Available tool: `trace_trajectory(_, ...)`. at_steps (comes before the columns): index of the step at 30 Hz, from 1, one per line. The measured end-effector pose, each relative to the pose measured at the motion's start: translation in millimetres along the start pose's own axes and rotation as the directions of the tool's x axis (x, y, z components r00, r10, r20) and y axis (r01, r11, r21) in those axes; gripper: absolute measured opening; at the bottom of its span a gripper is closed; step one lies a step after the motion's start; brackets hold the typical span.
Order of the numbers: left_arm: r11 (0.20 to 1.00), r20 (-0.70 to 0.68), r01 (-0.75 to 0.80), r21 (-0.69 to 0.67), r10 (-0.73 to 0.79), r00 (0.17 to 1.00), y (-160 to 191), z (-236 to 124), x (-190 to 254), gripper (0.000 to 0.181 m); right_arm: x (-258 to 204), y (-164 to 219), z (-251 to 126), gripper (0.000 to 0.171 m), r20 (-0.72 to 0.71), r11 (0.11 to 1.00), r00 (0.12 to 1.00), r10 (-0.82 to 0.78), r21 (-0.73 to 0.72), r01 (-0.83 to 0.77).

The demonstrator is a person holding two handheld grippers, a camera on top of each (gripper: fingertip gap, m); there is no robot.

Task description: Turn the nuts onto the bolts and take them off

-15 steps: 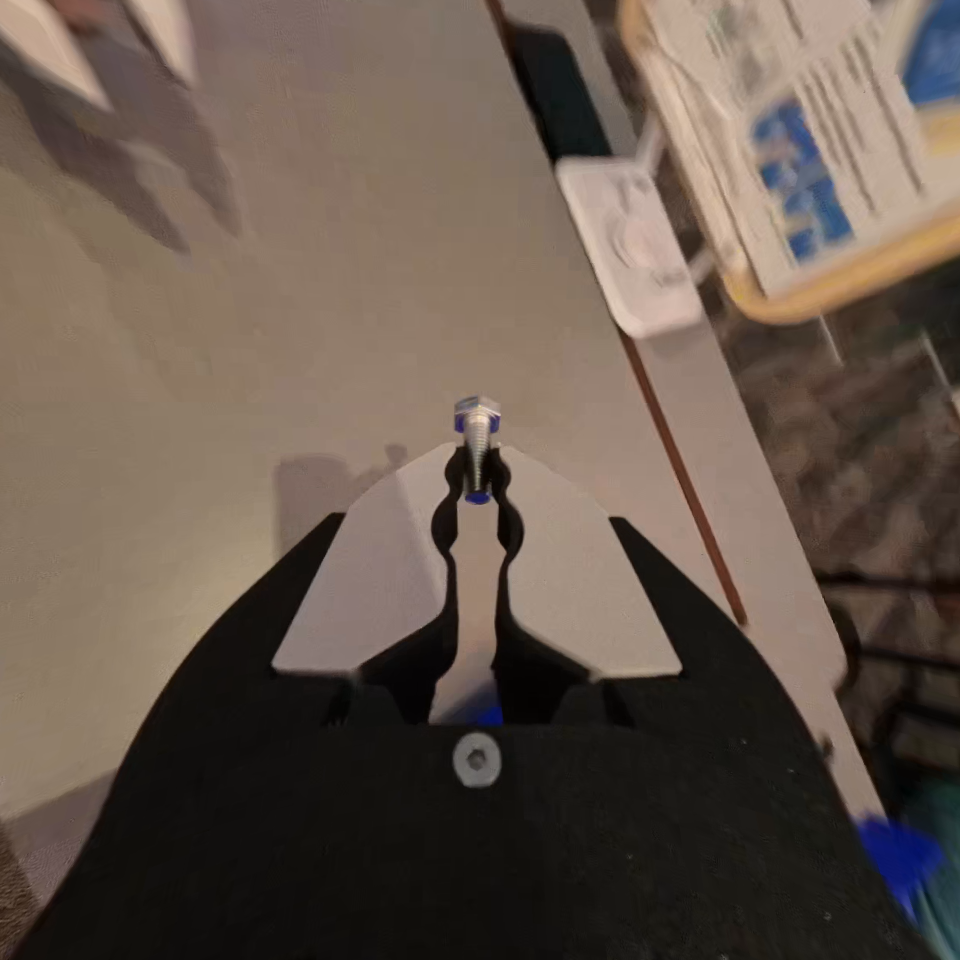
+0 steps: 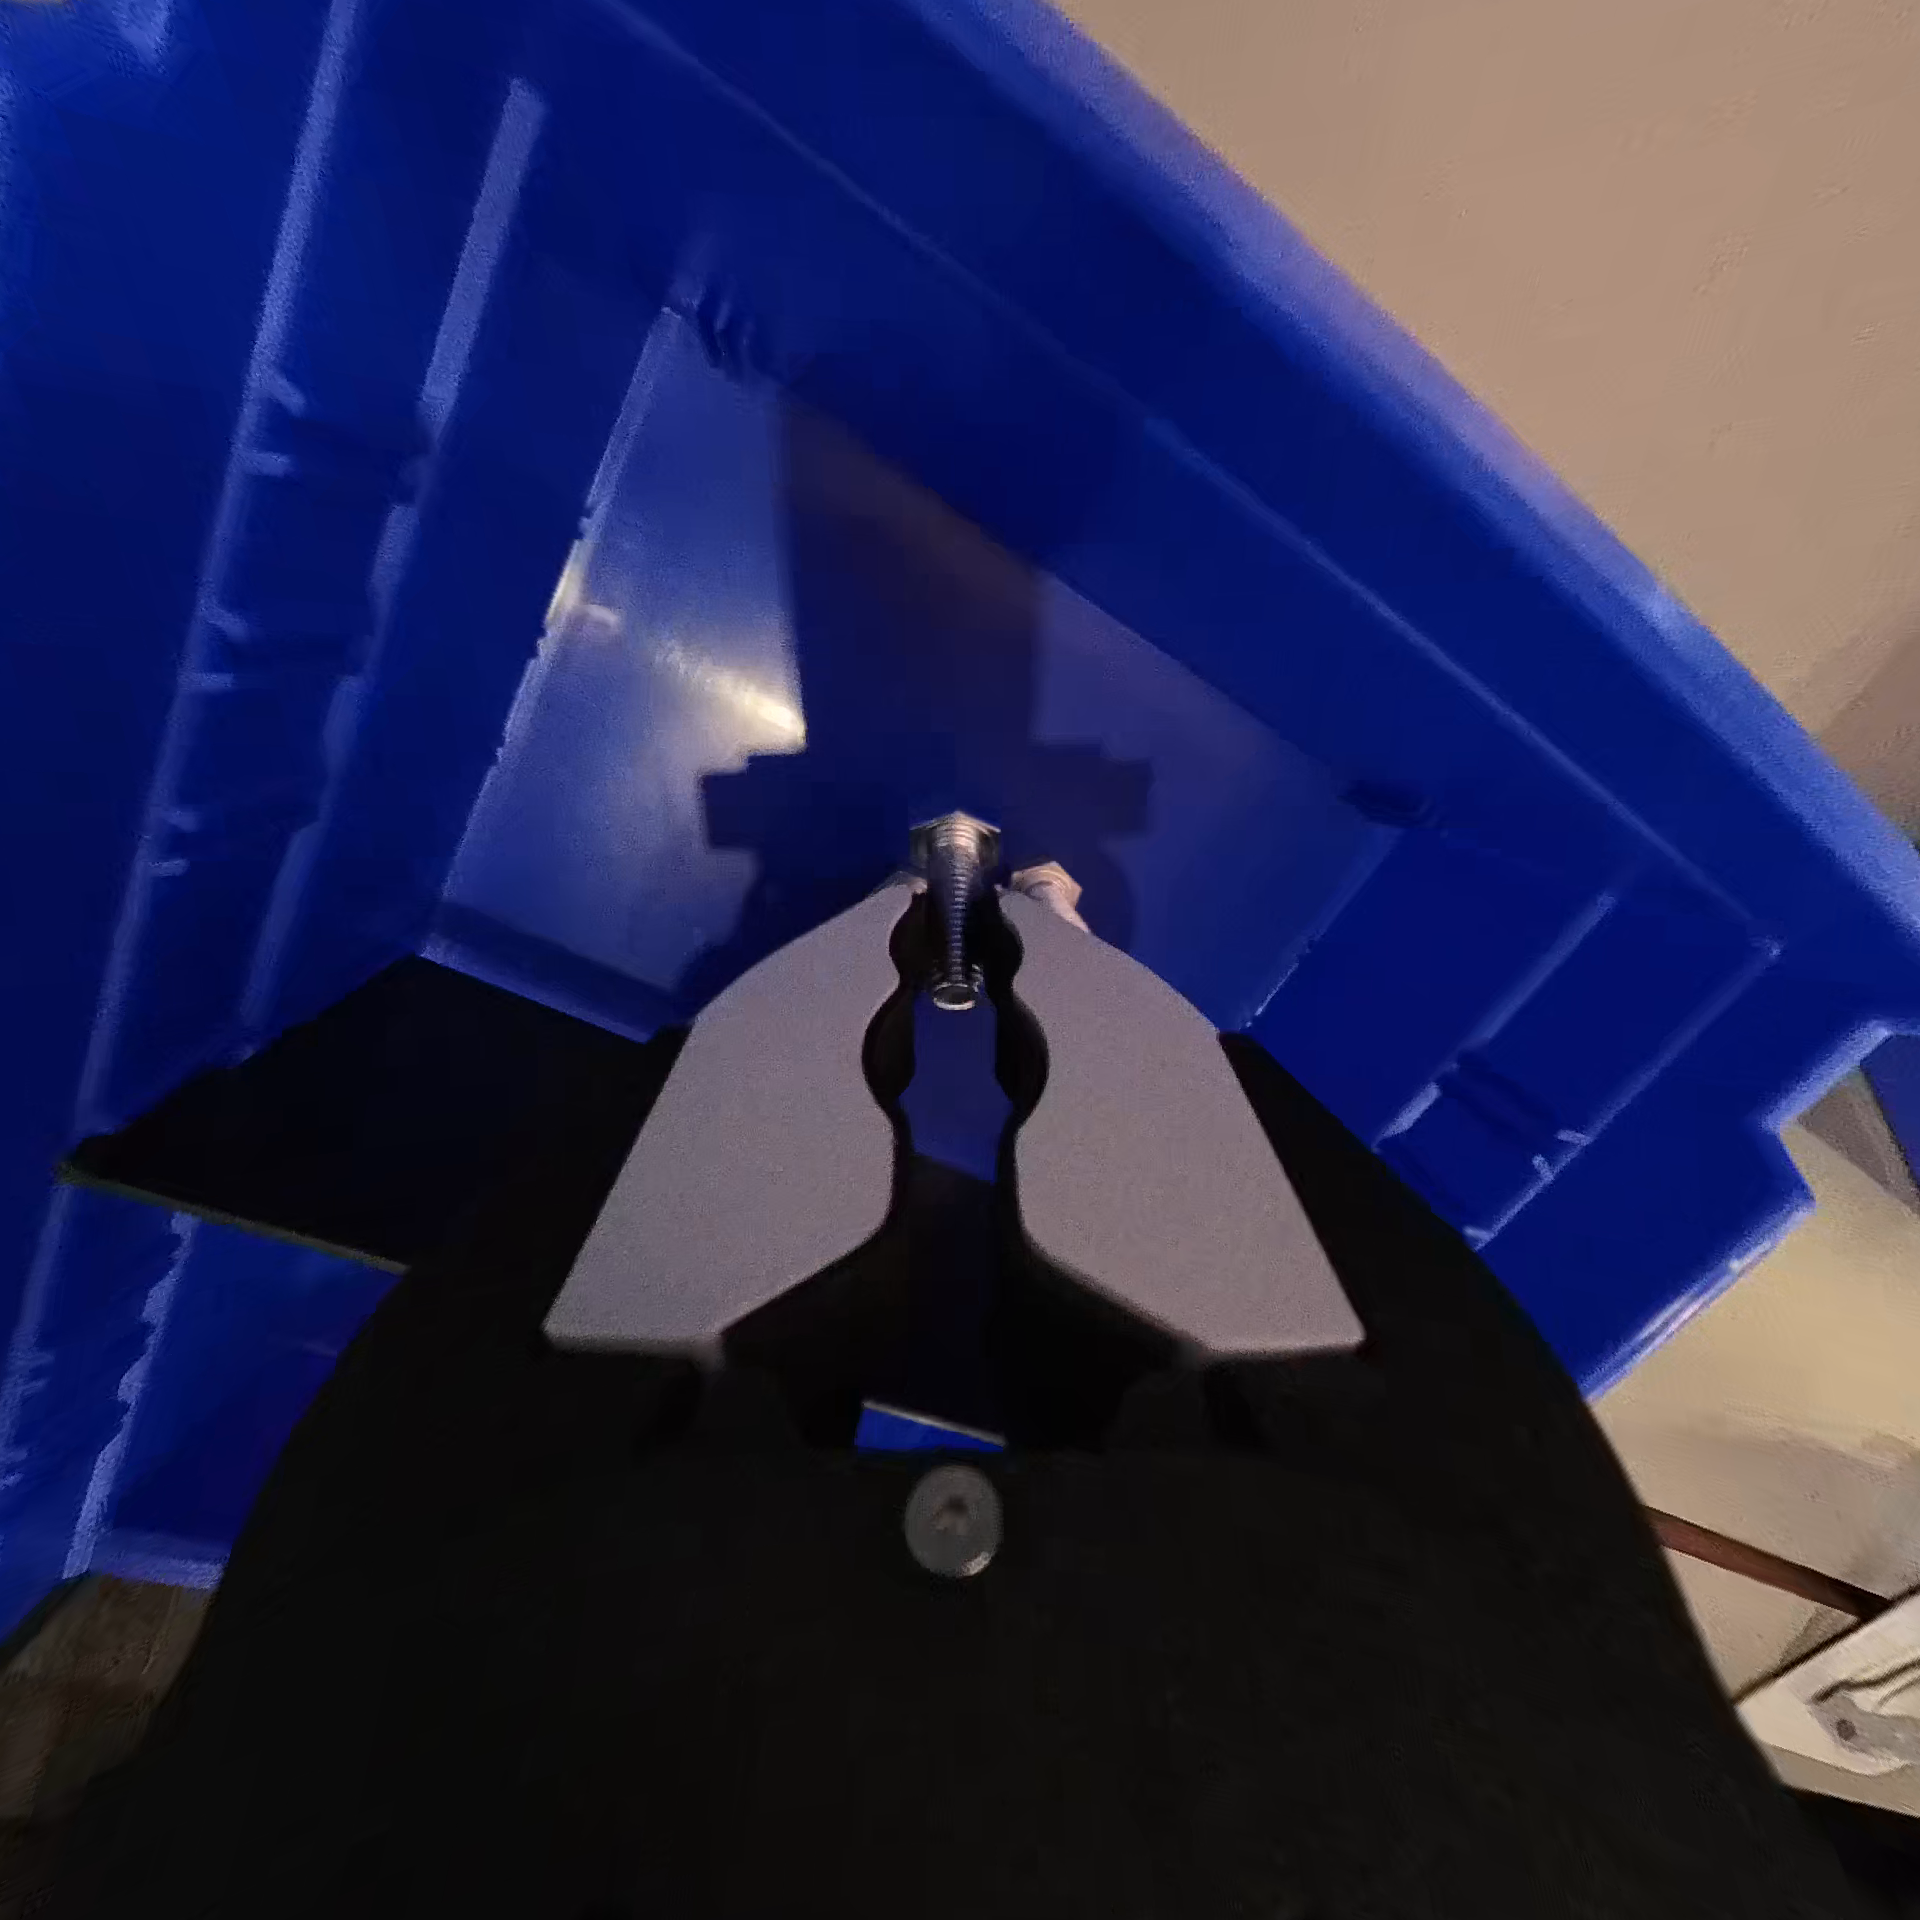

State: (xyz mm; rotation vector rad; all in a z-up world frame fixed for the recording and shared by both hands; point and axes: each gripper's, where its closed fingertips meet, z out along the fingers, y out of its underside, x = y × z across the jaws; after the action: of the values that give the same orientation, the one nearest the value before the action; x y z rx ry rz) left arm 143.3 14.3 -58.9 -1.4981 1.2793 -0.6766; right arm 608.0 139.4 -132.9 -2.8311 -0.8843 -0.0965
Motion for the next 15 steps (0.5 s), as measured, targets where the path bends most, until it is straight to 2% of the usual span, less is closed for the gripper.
trace_trajectory(6,1.000,0.005,0.011,-0.027,-0.010,1.000,7.3,4.5,-3.0,0.024,9.8,-7.0,-8.4,0.010,-0.062,0.994,0.996,-0.067,-0.092,0.061)
trace_trajectory(11,1.000,0.016,0.016,-0.020,-0.015,1.000,6.3,3.0,-6.2,0.023,7.4,-15.7,-25.1,0.009,-0.083,0.998,0.994,-0.066,-0.028,0.064)
trace_trajectory(15,1.000,0.036,0.018,0.011,-0.018,0.999,0.0,-3.0,-11.2,0.023,-5.6,-24.8,-53.2,0.000,-0.099,0.990,0.994,-0.041,0.133,0.054)
